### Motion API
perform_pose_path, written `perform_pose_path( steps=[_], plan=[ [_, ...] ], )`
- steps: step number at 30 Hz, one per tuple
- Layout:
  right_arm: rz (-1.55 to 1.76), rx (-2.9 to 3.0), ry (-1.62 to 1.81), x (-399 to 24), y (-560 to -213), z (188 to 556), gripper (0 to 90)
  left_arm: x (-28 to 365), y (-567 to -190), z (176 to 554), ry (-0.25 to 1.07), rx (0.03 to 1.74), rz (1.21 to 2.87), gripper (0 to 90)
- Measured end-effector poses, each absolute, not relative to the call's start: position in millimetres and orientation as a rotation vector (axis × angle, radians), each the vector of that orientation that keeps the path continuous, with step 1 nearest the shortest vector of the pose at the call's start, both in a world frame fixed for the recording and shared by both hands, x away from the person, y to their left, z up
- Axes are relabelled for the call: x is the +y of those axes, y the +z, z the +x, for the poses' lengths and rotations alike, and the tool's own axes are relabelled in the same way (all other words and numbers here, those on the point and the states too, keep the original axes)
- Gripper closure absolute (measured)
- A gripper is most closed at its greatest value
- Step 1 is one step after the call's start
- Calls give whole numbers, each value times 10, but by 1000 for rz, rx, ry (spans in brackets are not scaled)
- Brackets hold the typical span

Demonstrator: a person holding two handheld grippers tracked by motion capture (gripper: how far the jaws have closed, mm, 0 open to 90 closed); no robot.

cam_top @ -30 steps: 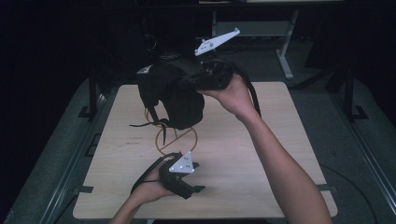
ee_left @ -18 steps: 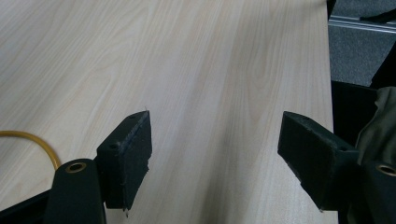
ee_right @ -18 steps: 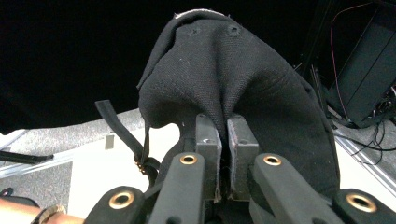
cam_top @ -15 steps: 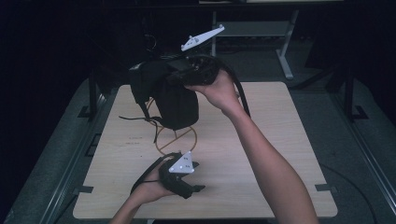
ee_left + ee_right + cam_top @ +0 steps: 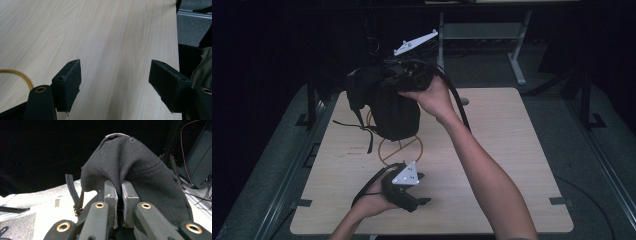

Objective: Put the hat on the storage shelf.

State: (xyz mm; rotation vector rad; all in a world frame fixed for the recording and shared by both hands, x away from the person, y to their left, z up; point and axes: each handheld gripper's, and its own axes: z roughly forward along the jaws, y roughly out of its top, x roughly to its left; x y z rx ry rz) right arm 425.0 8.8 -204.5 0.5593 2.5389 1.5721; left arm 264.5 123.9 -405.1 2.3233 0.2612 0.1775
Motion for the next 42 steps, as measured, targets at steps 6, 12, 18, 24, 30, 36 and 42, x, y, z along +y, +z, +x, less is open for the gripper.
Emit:
perform_pose_path(
  steps=[6,12,18,24,30,36,42],
  plan=[
    [614,2522,1573,169,-2132,4328,809,1239,-4054,2651,180,257,2323,259],
    [637,2533,1508,275,-2224,4364,671,1244,-4055,2653,180,255,2331,259],
    [649,2552,1516,278,-2233,4357,488,1257,-4070,2658,173,266,2324,259],
    [658,2558,1508,176,-2278,4332,442,1299,-4064,2660,192,289,2310,259],
    [675,2534,1526,-9,-2314,4321,407,1346,-4064,2698,212,331,2288,257],
    [695,2507,1565,-203,-2300,4289,378,1379,-4065,2709,207,359,2275,249],
    [699,2495,1557,-392,-2293,4229,361,1371,-4066,2724,198,365,2277,236]
  ],
)
